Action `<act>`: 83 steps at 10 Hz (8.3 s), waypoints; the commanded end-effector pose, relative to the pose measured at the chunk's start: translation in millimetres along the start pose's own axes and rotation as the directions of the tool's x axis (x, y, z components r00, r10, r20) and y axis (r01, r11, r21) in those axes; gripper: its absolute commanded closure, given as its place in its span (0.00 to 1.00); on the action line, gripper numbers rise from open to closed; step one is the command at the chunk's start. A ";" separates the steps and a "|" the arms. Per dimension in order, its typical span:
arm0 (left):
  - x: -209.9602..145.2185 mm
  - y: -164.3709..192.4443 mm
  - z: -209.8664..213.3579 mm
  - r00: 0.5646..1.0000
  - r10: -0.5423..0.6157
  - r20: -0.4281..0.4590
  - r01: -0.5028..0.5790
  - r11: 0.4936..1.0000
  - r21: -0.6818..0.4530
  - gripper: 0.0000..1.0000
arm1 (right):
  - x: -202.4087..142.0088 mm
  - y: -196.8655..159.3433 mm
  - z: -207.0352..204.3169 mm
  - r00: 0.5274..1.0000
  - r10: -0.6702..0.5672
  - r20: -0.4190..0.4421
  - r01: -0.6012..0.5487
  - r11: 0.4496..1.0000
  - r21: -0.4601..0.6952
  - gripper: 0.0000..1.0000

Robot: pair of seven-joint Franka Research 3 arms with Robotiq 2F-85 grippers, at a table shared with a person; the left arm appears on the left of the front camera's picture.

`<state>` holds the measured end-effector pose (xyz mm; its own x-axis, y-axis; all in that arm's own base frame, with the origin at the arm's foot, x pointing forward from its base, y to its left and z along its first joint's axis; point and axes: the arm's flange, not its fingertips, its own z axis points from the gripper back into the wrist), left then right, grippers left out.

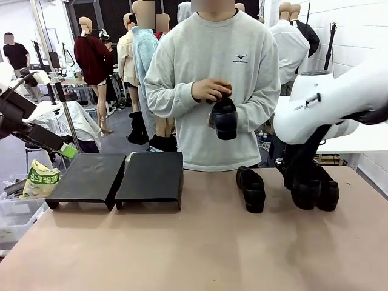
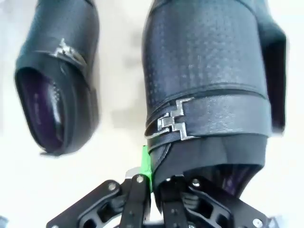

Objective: Organize the shoes by placing them on the stand.
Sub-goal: Pick up one Shoe and place it in the middle of the table, then place the Shoe from the middle of the table onto the Shoes Stand.

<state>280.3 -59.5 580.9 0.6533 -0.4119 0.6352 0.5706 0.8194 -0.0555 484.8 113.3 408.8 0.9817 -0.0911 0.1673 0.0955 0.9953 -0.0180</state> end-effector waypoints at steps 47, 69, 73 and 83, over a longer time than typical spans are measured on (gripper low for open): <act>-1.4 2.6 0.7 1.000 -0.007 -0.008 0.007 1.000 0.003 0.00 | -198.8 252.9 -8.9 0.962 0.249 -0.114 -0.237 0.965 0.111 0.00; -34.5 -90.1 -251.9 0.897 0.344 -0.277 -0.358 0.934 0.002 0.00 | -199.1 -4.9 108.2 0.935 0.317 -0.161 -0.290 0.942 0.167 0.00; -20.4 -87.3 -261.9 0.898 0.329 -0.293 -0.340 0.940 0.015 0.00 | -199.1 -4.9 108.2 0.935 0.317 -0.161 -0.290 0.942 0.167 0.00; 26.1 -239.5 -268.5 0.743 0.547 -0.385 -0.505 0.836 0.214 0.00 | -199.1 -4.9 108.2 0.935 0.317 -0.161 -0.290 0.942 0.167 0.00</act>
<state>282.8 -358.9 414.6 0.9758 -0.0747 0.2055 0.1221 0.9658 -0.2287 272.2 127.6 482.5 0.9715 0.2370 -0.0062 -0.2356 0.9681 0.0857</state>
